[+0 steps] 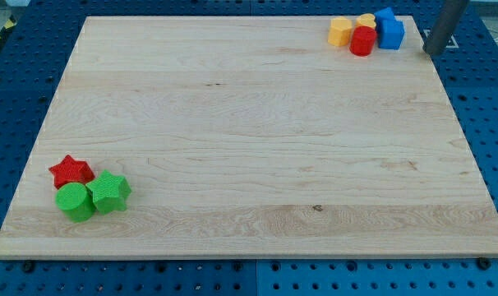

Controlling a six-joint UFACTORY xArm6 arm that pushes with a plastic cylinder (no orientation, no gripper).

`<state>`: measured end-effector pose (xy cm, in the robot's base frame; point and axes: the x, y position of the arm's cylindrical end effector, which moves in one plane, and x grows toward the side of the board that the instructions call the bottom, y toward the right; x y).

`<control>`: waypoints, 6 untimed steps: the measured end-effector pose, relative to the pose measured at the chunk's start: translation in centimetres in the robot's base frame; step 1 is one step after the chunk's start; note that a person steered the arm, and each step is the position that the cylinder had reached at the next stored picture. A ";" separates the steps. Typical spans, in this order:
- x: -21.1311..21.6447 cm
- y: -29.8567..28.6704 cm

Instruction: Move the blue triangle along with yellow heart a bit left and down

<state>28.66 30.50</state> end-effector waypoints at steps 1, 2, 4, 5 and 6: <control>0.0 0.4; 0.0 0.4; -2.1 0.4; -3.3 0.3; -4.7 -0.6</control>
<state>23.92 29.87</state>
